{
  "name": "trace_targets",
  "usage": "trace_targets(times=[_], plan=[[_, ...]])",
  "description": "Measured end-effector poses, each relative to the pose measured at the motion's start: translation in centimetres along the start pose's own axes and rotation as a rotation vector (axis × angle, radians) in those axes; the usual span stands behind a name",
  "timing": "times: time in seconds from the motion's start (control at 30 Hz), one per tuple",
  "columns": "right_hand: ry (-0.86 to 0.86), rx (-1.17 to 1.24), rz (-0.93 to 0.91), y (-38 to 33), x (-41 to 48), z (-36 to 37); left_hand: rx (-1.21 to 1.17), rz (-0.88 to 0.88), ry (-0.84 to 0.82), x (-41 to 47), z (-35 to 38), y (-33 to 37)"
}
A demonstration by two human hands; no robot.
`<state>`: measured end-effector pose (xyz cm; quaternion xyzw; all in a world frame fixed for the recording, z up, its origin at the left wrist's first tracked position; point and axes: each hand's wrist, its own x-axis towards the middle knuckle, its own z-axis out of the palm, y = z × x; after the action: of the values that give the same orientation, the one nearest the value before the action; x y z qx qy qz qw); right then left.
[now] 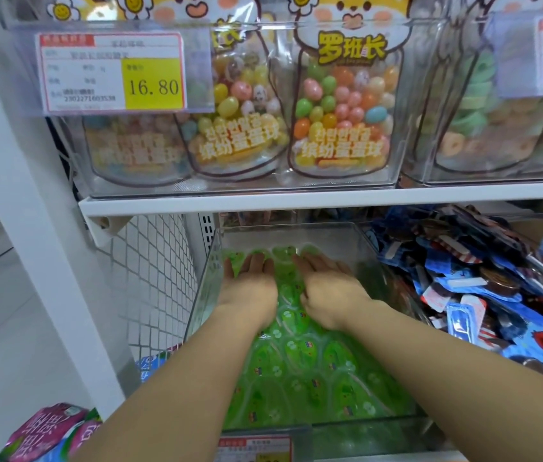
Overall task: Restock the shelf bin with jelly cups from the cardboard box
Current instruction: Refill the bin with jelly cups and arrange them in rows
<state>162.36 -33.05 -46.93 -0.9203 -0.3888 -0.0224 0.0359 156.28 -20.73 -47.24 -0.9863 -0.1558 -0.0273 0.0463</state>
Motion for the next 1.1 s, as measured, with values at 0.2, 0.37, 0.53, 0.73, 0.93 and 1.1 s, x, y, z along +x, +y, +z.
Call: trace_targets(times=[0.2,0.37,0.53,0.73,0.93,1.1], plan=[[0.002,0.009,-0.001,0.1,-0.1,-0.3,0.006,-0.005,0.0,0.0,0.0,0.1],[0.033,-0.004,-0.016,-0.1,-1.0,-1.4,0.019,0.014,0.024,-0.7,-0.7,0.2],[0.147,-0.009,-0.069,-0.9,-5.4,-3.4,-0.121,0.082,0.163,-4.5,-3.2,0.8],[0.438,0.239,-0.196,-0.9,-16.1,-4.3,-0.528,0.263,0.596,-14.8,-3.1,2.8],[0.322,0.52,-0.031,0.6,-26.6,3.0,-0.673,0.324,0.495,-23.2,3.3,7.7],[-0.176,0.556,0.256,3.4,-29.3,11.5,-0.578,0.128,-0.101,-25.2,11.9,9.7]])
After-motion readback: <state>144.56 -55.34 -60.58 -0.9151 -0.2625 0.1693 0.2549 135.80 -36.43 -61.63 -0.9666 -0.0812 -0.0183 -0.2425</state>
